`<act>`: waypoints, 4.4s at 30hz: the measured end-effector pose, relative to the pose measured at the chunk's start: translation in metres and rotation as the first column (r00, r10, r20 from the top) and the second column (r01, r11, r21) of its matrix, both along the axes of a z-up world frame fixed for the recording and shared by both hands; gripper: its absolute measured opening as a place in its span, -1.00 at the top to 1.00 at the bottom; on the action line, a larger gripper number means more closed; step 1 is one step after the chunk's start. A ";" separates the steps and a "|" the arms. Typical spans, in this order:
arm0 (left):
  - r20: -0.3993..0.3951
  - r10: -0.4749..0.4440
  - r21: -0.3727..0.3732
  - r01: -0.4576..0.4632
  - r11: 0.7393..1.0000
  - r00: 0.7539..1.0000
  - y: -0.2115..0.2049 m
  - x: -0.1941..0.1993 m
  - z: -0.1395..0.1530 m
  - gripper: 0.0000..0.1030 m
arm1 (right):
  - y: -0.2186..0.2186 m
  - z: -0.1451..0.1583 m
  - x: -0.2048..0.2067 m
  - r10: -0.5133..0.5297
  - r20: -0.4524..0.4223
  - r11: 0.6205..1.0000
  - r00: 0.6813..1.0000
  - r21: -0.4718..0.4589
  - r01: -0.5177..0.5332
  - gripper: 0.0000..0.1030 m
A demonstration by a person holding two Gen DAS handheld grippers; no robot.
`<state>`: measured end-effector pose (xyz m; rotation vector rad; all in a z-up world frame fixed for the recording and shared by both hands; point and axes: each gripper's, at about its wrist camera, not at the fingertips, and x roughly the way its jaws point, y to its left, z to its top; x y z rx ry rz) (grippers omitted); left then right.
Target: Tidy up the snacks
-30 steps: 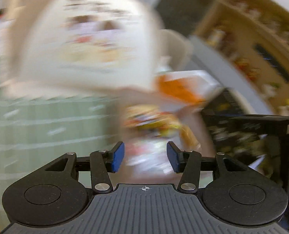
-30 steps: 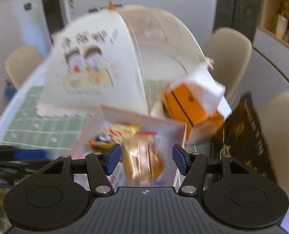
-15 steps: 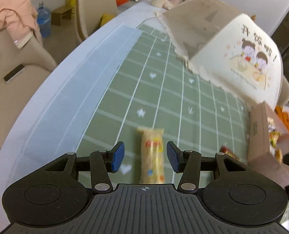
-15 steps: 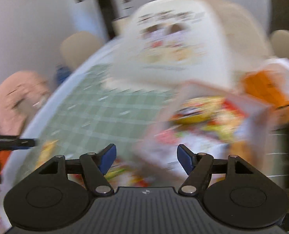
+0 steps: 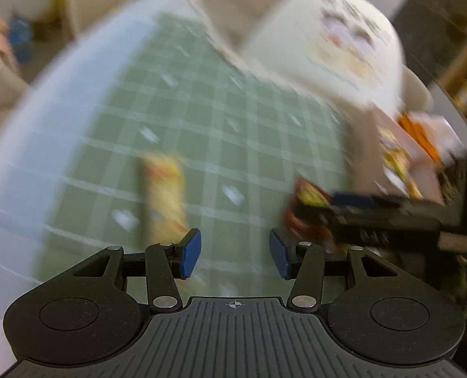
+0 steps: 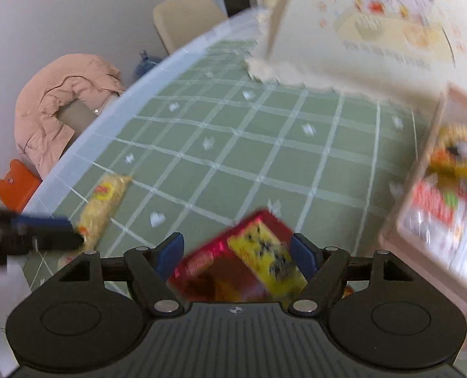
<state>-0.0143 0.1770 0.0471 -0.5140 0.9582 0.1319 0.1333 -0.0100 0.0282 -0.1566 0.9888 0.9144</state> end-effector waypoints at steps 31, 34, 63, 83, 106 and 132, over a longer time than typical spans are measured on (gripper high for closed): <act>-0.040 0.178 0.169 -0.169 0.971 0.983 0.040 0.019 -0.014 0.03 | 0.008 -0.022 -0.064 -0.049 0.181 0.993 0.982 -0.098 0.068 -0.99; -0.065 0.144 0.179 -0.130 0.975 0.987 0.029 0.030 -0.023 0.09 | 0.010 -0.023 -0.069 -0.054 0.207 0.991 0.977 -0.110 0.077 -1.00; -0.058 -0.288 0.065 0.292 0.954 0.956 -0.087 0.028 -0.007 0.35 | -0.121 0.052 -0.080 -0.232 0.183 0.972 0.956 0.009 0.234 -0.33; 0.306 -0.585 0.154 0.567 0.809 0.751 -0.169 0.179 0.164 0.35 | -0.203 0.119 -0.077 -0.473 0.372 0.870 0.798 0.058 0.489 -0.34; 0.202 -0.502 0.272 0.444 0.854 0.841 -0.141 0.163 0.108 0.33 | -0.185 0.123 0.059 -0.574 0.294 0.817 0.764 0.152 0.556 -0.67; 0.137 -0.384 0.133 0.367 0.921 0.913 -0.123 0.028 0.037 0.33 | -0.138 0.067 0.050 -0.163 0.393 0.936 0.905 -0.228 0.268 -0.67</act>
